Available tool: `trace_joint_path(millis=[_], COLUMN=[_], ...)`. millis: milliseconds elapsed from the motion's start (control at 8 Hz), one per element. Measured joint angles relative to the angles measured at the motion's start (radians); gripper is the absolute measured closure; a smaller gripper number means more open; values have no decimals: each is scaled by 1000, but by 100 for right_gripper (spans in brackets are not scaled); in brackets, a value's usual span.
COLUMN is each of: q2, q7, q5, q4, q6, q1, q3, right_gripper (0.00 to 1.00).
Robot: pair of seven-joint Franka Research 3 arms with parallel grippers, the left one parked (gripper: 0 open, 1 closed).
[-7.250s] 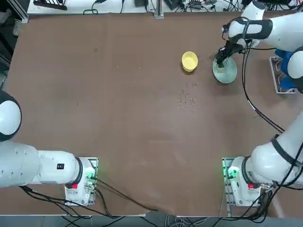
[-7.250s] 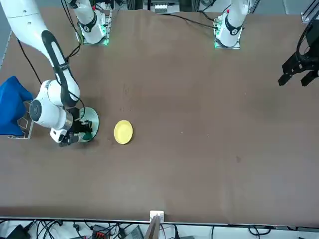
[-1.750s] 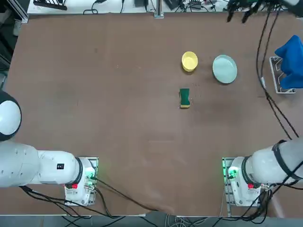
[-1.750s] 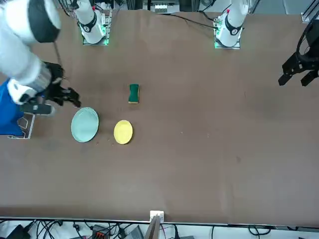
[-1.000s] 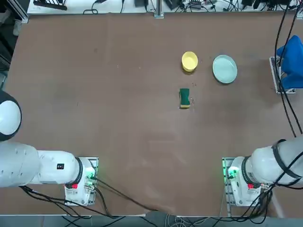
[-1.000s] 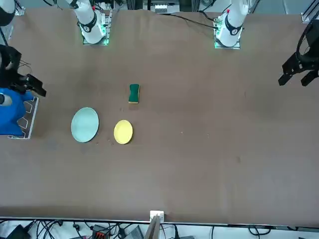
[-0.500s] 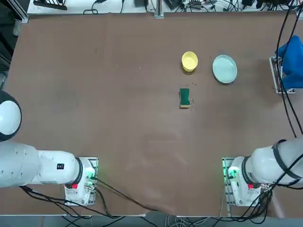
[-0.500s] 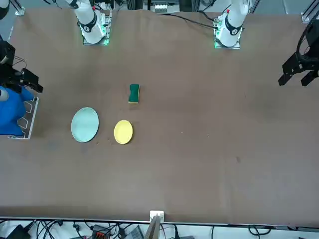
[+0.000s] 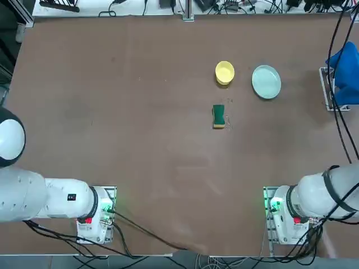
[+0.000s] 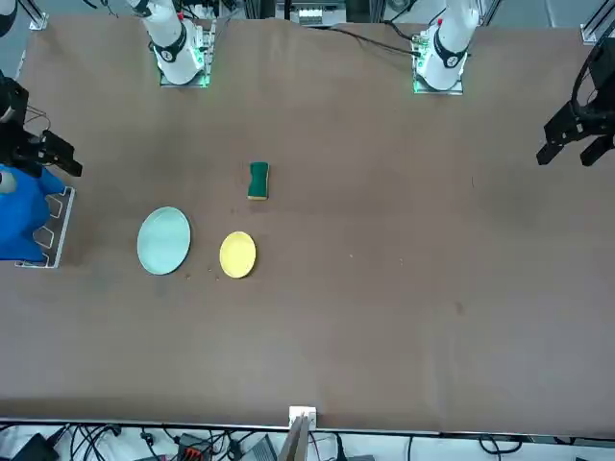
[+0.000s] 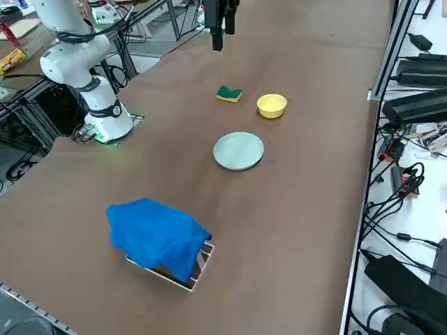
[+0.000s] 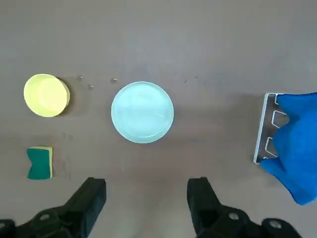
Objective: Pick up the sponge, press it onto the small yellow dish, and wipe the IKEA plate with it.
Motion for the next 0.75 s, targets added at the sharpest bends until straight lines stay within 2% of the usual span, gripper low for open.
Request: trace_joint_path(millis=[750], q2=[3], q7=[-13], q5=[0], q4=[-2], q6=[0], q1=[-3], q3=[-3], right_gripper=[0])
